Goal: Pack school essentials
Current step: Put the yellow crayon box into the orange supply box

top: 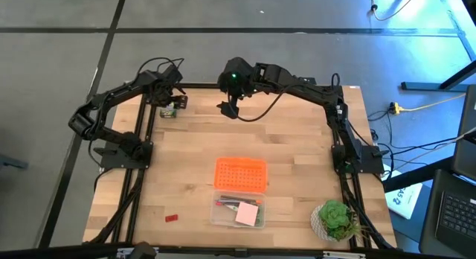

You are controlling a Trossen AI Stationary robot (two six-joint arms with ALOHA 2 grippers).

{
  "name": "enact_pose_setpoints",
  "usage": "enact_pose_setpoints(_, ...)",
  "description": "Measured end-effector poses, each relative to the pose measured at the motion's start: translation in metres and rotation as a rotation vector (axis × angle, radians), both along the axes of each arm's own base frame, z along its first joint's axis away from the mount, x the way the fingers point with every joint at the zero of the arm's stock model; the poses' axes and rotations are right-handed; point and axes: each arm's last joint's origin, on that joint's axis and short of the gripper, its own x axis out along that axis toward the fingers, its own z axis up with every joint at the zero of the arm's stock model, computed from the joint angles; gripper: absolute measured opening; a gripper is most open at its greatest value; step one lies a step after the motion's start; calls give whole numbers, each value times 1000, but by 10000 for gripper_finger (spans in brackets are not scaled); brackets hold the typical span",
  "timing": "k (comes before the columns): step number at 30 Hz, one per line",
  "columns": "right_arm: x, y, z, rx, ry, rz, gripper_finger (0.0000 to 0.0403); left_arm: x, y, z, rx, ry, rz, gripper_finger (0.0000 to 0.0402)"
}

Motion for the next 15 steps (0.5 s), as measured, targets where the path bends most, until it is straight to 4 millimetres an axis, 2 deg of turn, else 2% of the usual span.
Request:
enact_pose_setpoints(5, 0, 0, 0, 0, 0, 0, 399, -4, 5, 0, 12, -20, 37, 357)
enact_pose_setpoints(8, 0, 0, 0, 0, 0, 0, 399, -8, 7, -7, 20, -23, 47, 391)
enact_pose_setpoints(15, 0, 0, 0, -1, 0, 1, 399, -10, 12, -28, 24, -73, 36, 395)
